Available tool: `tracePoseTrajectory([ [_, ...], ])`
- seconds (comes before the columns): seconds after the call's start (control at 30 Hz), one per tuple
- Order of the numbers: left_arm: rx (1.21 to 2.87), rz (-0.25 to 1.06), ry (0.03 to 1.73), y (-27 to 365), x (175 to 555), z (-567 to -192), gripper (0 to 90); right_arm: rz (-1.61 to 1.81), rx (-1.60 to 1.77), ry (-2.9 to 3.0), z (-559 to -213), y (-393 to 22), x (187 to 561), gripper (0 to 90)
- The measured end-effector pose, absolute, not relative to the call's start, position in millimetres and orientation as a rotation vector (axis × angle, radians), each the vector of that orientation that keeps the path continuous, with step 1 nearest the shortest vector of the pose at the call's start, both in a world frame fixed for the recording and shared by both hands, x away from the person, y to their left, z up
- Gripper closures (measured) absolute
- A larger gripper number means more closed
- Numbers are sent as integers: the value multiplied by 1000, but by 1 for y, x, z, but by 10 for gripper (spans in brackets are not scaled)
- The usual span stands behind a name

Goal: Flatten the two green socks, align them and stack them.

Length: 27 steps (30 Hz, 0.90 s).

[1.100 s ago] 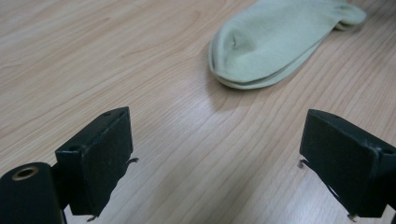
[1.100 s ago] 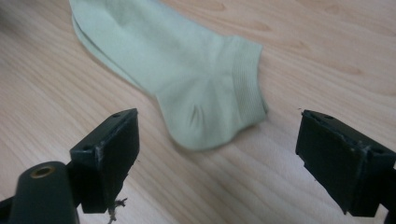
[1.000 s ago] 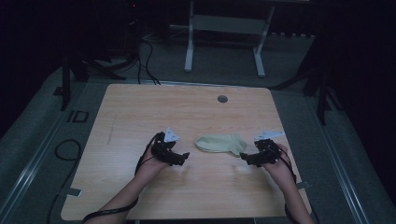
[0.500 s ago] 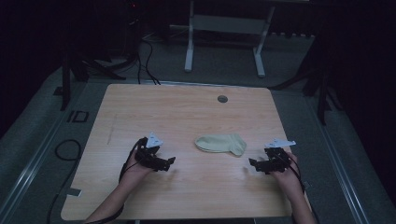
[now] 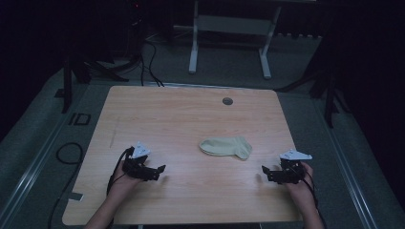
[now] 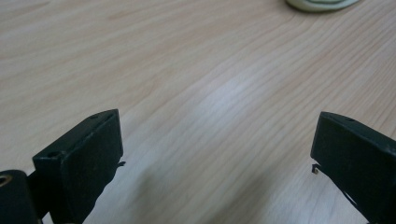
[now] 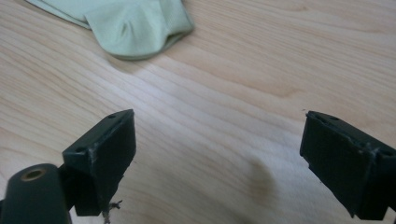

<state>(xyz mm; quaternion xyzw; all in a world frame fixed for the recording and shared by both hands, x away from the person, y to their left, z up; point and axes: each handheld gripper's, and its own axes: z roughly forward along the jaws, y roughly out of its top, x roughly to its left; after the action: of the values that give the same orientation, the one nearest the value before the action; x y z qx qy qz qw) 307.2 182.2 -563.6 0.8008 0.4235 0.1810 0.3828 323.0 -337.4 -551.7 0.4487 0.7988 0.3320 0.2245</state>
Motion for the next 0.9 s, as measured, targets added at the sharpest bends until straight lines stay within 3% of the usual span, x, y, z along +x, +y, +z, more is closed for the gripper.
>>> tracePoseTrajectory([
  [0.9, 1957, 532, 1201, 231, 283, -569, 22, 918, 1377, 2071, -559, -366, 306, 119],
])
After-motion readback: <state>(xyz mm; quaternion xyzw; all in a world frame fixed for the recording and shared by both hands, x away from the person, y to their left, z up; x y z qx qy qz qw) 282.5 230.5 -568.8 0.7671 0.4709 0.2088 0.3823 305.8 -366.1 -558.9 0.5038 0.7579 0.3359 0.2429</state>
